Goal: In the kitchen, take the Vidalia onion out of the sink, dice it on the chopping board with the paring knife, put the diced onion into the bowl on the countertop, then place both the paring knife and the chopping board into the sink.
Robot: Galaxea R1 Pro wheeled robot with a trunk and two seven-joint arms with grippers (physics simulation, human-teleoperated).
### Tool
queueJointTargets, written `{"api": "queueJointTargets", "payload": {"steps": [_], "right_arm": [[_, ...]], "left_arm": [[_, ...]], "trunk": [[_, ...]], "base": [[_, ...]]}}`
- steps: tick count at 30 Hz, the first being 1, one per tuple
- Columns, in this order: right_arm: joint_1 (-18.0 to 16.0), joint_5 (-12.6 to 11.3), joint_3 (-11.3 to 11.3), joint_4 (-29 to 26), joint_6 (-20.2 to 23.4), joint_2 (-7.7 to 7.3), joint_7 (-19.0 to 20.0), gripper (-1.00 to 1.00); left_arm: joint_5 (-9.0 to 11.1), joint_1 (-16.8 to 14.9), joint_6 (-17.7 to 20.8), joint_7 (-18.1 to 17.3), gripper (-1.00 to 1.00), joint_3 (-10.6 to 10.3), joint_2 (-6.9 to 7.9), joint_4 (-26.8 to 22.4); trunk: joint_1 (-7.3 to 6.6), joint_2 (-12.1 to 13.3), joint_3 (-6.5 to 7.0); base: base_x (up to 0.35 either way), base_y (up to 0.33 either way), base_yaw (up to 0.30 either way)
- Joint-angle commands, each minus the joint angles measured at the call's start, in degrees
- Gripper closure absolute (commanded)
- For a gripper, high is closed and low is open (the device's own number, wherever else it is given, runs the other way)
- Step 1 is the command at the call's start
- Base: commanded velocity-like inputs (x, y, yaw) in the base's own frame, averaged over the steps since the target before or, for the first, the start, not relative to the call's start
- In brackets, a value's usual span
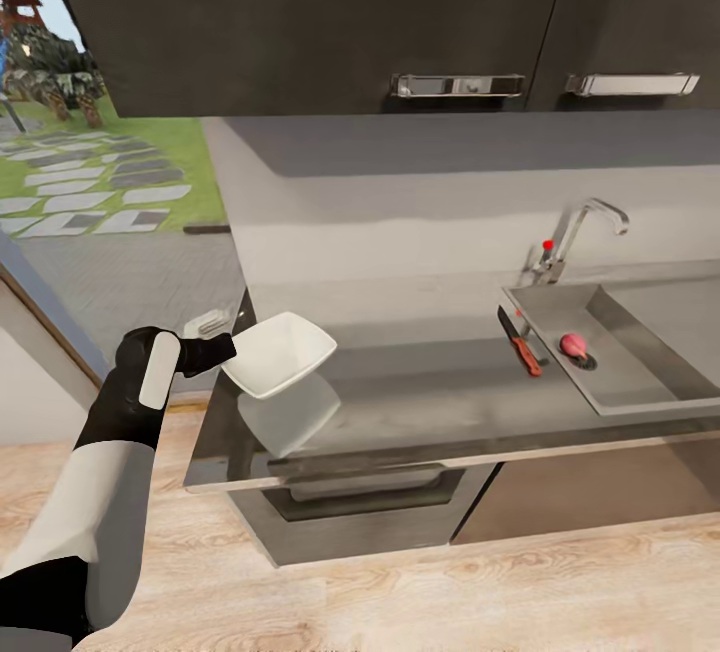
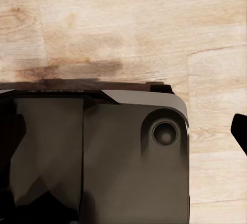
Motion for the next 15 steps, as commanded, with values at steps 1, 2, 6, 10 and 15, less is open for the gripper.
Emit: {"api": "queueJointTargets", "payload": {"steps": [1,2,6,10,15], "right_arm": [[0.0,0.1,0.0,0.1,-0.2,0.01,-0.1,-1.00],[0.0,0.1,0.0,0.1,-0.2,0.01,-0.1,-1.00],[0.0,0.1,-0.1,0.1,-0.2,0.01,-0.1,-1.00],[0.0,0.1,0.0,0.1,-0.2,0.01,-0.1,-1.00],[0.0,0.1,-0.1,0.1,-0.2,0.01,-0.1,-1.00]], "left_arm": [[0.8,0.0,0.2,0.5,1.00,0.0,0.00,-0.1],[0.8,0.0,0.2,0.5,1.00,0.0,0.00,-0.1],[0.8,0.0,0.2,0.5,1.00,0.0,0.00,-0.1],[0.8,0.0,0.2,0.5,1.00,0.0,0.00,-0.1],[0.8,0.0,0.2,0.5,1.00,0.0,0.00,-0.1]], "trunk": [[0.02,-0.1,-0.11],[0.02,-0.1,-0.12],[0.02,-0.1,-0.15],[0.02,-0.1,-0.15],[0.02,-0.1,-0.18]], "base": [[0.000,0.000,0.000],[0.000,0.000,0.000],[0.000,0.000,0.000],[0.000,0.000,0.000],[0.000,0.000,0.000]]}}
